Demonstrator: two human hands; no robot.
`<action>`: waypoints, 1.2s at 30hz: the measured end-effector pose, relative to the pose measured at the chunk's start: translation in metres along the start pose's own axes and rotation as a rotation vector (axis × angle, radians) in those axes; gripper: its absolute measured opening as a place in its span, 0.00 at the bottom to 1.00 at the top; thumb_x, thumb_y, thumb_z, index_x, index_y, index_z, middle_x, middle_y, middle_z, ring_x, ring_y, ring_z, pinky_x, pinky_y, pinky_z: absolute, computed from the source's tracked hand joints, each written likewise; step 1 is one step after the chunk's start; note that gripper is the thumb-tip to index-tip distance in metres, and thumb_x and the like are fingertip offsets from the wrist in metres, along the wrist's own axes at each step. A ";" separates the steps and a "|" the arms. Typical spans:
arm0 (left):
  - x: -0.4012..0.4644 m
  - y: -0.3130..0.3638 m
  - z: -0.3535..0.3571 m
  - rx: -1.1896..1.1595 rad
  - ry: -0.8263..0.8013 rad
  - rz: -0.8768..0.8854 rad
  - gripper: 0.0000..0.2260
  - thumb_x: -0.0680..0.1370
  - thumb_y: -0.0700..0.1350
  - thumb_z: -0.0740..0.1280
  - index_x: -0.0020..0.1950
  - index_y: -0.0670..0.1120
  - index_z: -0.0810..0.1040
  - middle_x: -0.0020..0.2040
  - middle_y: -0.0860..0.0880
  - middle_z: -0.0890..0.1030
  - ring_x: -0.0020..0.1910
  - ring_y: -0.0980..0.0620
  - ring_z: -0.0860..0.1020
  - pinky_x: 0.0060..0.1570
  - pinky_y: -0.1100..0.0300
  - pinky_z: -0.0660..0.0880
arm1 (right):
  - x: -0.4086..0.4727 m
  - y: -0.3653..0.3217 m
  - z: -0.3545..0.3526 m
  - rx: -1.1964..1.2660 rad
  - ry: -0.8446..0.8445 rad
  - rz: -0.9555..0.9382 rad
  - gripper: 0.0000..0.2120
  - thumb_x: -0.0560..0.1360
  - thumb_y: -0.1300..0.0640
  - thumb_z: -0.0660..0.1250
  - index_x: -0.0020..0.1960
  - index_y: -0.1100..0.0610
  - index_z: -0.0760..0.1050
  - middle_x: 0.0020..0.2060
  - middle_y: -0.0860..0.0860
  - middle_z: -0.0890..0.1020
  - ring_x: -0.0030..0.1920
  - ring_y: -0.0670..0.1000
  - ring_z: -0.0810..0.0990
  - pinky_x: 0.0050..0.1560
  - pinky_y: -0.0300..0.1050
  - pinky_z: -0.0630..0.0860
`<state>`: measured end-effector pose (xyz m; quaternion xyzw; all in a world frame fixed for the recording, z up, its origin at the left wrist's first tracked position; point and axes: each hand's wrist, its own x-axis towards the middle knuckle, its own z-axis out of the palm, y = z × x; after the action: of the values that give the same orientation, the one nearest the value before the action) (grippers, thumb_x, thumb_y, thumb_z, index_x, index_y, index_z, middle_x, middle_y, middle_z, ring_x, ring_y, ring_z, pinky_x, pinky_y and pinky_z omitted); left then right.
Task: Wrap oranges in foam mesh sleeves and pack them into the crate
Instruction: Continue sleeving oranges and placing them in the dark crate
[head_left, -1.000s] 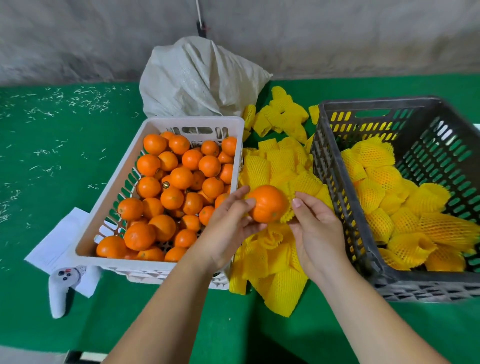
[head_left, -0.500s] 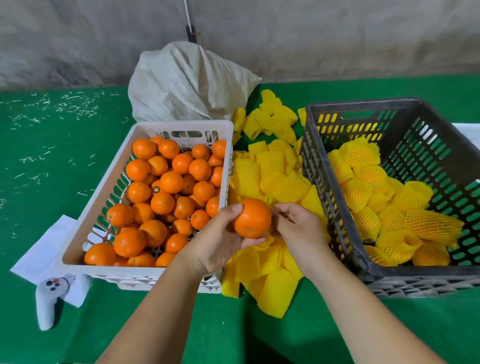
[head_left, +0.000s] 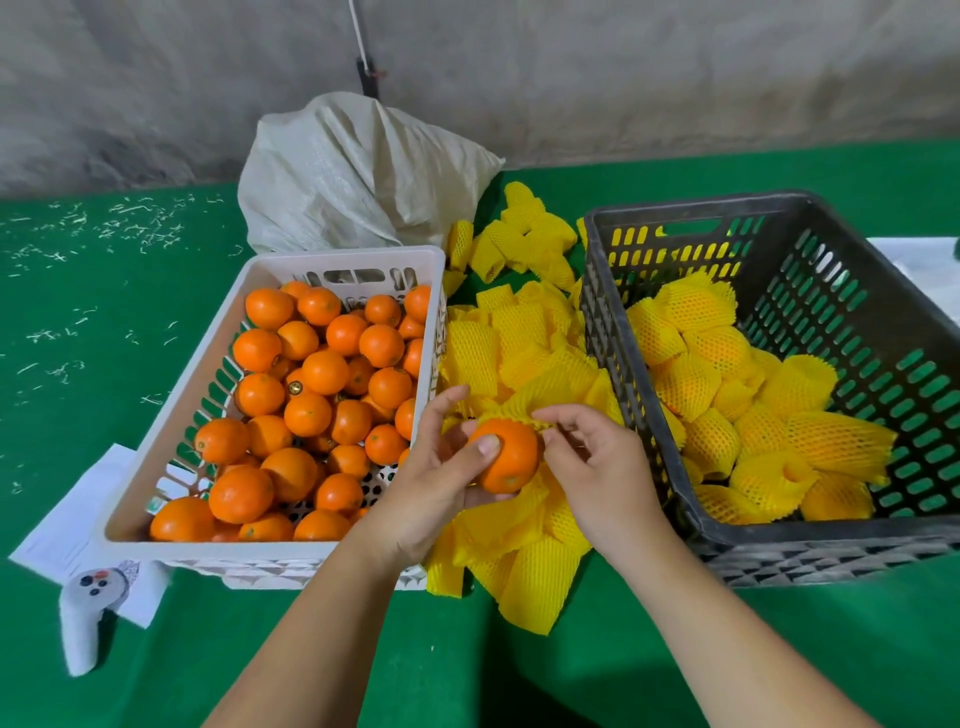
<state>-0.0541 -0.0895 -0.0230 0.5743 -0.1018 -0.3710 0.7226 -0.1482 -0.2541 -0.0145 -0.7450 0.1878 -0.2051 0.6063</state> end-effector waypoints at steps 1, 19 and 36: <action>0.000 0.002 0.001 -0.003 0.015 0.028 0.39 0.68 0.61 0.81 0.76 0.61 0.71 0.72 0.43 0.74 0.63 0.38 0.83 0.53 0.44 0.83 | -0.002 -0.001 -0.003 -0.002 -0.008 -0.010 0.09 0.80 0.64 0.67 0.55 0.53 0.82 0.44 0.44 0.84 0.45 0.41 0.82 0.46 0.39 0.76; 0.029 0.004 -0.001 0.771 0.142 0.427 0.31 0.72 0.70 0.75 0.71 0.63 0.73 0.59 0.62 0.81 0.55 0.59 0.83 0.48 0.65 0.80 | 0.011 -0.013 -0.020 -0.283 -0.061 -0.279 0.14 0.76 0.67 0.68 0.59 0.55 0.82 0.51 0.47 0.79 0.48 0.45 0.78 0.47 0.34 0.74; 0.027 -0.005 -0.005 0.553 -0.088 0.422 0.34 0.76 0.58 0.77 0.79 0.57 0.67 0.68 0.55 0.79 0.64 0.49 0.81 0.58 0.57 0.80 | 0.012 -0.015 0.001 -0.356 0.165 -0.334 0.19 0.80 0.69 0.63 0.67 0.55 0.80 0.57 0.51 0.77 0.58 0.41 0.74 0.59 0.43 0.76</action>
<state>-0.0344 -0.1031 -0.0369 0.6980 -0.3462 -0.1962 0.5953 -0.1373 -0.2564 0.0014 -0.8415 0.1439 -0.3263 0.4059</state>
